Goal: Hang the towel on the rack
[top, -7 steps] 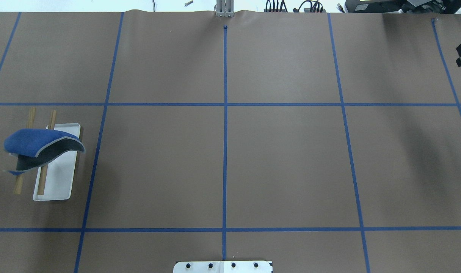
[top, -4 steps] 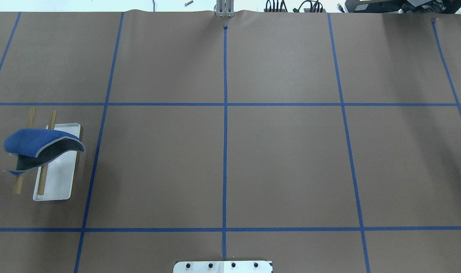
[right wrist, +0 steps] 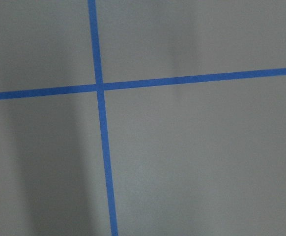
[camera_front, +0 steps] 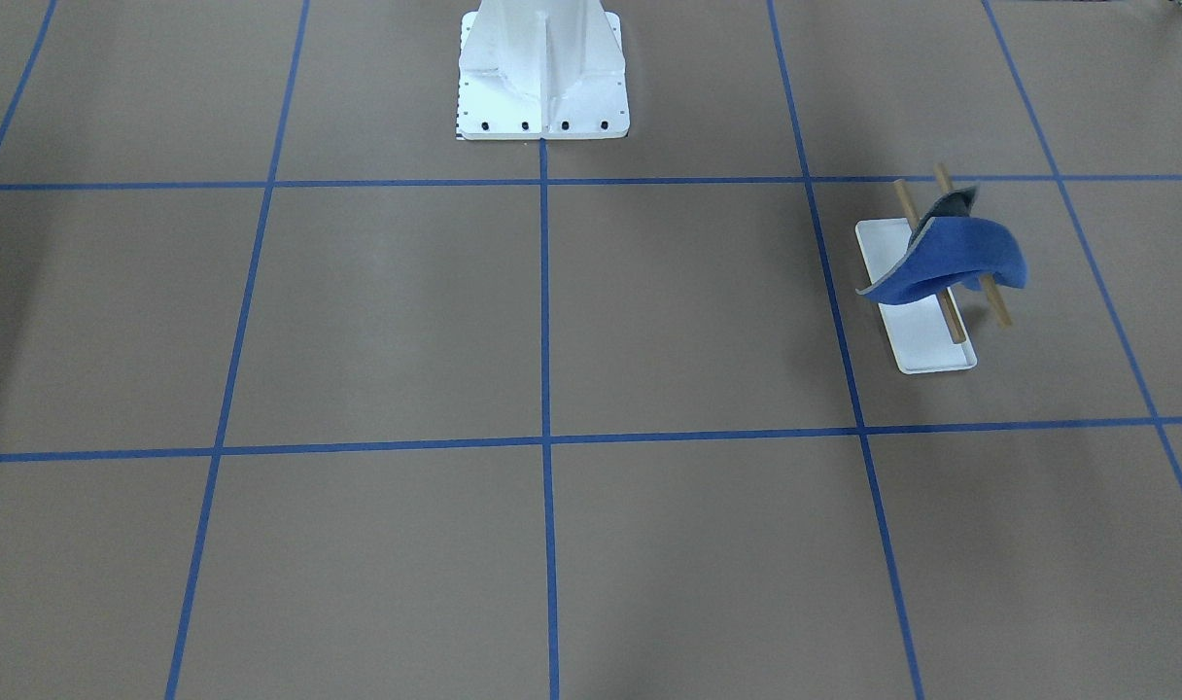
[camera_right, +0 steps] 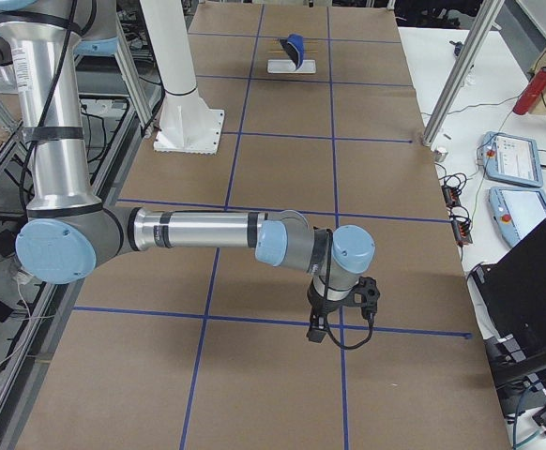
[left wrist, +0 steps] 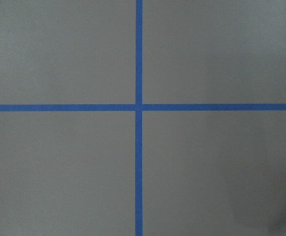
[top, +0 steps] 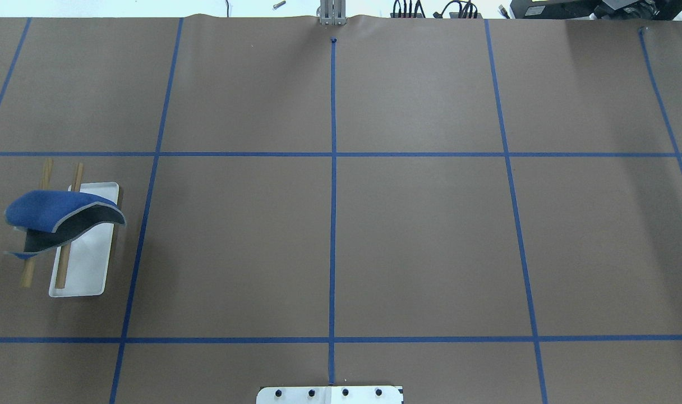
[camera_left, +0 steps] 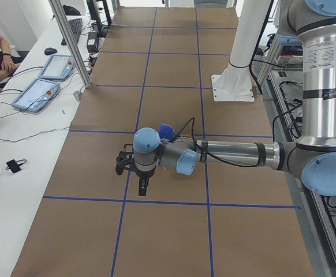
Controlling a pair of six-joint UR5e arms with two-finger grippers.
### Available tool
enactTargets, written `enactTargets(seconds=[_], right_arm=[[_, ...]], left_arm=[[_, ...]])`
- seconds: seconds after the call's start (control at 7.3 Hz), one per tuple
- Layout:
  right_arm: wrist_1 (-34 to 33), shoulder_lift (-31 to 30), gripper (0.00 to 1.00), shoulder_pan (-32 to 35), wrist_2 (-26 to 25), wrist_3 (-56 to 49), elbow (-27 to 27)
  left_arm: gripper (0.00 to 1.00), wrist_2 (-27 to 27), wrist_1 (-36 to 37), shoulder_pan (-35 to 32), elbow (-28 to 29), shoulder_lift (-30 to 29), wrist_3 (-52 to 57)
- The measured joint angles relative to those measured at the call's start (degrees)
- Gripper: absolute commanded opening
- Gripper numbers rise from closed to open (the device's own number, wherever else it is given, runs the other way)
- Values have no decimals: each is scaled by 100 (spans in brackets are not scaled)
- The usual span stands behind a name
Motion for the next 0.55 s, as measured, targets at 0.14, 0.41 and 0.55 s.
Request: enactTargets(seconds=[0.14,0.41,0.55], right_arm=[[145,-142,100,37,5,-3,19],[298,-263,100,60,14,10,35],[317,-271,100,62,16,20,38]], left_arm=[[99,18,201,-18,15,-62,183],[99,40,390,-100,27,-90,514],[99,43,418,-172,11,-83,560]])
